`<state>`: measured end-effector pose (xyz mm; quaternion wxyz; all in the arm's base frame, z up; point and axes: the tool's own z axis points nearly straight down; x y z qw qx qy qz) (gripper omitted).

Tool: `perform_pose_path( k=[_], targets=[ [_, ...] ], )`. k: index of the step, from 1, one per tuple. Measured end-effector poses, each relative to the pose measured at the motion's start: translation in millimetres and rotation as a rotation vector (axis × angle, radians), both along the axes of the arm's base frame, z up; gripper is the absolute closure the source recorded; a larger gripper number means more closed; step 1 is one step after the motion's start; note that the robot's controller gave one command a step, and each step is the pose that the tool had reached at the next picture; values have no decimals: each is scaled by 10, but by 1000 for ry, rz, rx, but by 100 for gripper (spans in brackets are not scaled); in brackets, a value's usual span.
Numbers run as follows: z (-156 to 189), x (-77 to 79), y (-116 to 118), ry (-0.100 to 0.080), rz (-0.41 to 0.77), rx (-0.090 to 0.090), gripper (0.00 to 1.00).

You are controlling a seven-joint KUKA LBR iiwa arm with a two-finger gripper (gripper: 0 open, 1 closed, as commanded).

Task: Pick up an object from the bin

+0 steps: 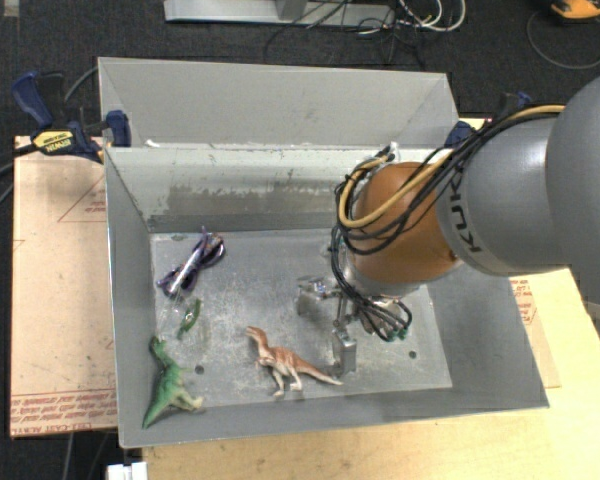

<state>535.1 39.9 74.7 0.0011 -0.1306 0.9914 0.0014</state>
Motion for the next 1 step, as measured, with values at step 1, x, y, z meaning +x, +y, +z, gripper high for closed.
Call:
perform_pose_path(
  k=[1],
  targets=[
    [-25,-326,170,-8,105,0,0]
  ],
)
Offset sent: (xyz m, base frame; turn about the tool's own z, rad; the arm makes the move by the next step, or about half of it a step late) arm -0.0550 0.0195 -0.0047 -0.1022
